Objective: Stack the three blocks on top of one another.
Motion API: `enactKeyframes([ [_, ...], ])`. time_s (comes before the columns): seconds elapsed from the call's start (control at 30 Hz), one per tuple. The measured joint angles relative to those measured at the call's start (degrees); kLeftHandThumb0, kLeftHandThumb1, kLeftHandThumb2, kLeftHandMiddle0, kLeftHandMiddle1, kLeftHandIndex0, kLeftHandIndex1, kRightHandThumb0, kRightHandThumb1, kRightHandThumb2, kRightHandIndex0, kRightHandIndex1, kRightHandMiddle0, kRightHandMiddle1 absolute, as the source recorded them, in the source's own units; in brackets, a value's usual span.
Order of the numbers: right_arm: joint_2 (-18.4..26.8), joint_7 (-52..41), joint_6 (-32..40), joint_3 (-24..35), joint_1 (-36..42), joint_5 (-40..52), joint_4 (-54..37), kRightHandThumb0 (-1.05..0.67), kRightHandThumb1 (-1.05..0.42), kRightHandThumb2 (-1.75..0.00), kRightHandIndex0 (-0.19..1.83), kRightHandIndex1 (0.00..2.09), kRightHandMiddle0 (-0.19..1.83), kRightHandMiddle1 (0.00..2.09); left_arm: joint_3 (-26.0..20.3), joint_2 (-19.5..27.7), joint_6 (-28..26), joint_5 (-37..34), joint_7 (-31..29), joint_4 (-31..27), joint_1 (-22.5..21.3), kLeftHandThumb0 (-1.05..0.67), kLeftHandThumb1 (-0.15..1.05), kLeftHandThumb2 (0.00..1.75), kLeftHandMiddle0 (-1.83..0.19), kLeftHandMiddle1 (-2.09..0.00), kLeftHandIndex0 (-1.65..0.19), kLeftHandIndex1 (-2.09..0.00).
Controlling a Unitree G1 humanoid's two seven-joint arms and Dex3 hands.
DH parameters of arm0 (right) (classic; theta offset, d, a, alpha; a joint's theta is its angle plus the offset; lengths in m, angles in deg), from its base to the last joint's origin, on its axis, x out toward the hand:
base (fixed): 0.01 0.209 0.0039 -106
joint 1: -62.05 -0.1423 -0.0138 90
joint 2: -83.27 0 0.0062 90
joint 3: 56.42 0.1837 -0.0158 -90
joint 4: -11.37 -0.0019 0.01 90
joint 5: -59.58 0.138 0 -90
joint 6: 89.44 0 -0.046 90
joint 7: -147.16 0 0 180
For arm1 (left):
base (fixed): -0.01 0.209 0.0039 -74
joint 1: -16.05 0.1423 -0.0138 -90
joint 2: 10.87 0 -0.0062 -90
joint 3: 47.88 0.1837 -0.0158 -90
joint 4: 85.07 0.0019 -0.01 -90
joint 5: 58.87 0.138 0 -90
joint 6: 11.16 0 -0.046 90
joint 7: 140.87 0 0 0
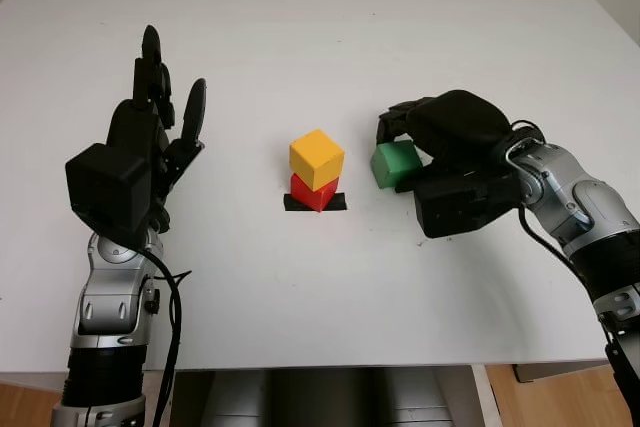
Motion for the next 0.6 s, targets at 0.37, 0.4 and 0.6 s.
enactKeyframes([
  [0.37, -0.57, -15.73, 3.12, 2.94, -10.05, 11.68, 4.98, -0.31, -0.93, -0.05, 0.41, 0.04, 0.47, 1.15, -0.03, 0.01, -0.73, -0.1, -0.13, -0.14, 0.05, -0.7, 1.05, 0.51, 0.14, -0.05, 0.15, -0.05],
  [0.4, -0.73, -17.19, 3.72, 2.98, -11.52, 12.1, 5.49, -0.31, -0.92, -0.05, 0.42, 0.05, 0.47, 1.18, -0.03, 0.01, -0.72, -0.1, -0.13, -0.16, 0.05, -0.7, 1.05, 0.51, 0.14, -0.05, 0.15, -0.05],
  [0.6, -1.13, -21.56, 5.84, 2.63, -17.09, 12.5, 5.89, -0.35, -0.91, -0.05, 0.43, 0.06, 0.46, 1.26, -0.16, 0.01, -0.67, -0.2, -0.11, -0.16, 0.05, -0.72, 1.05, 0.5, 0.14, -0.05, 0.15, -0.05],
])
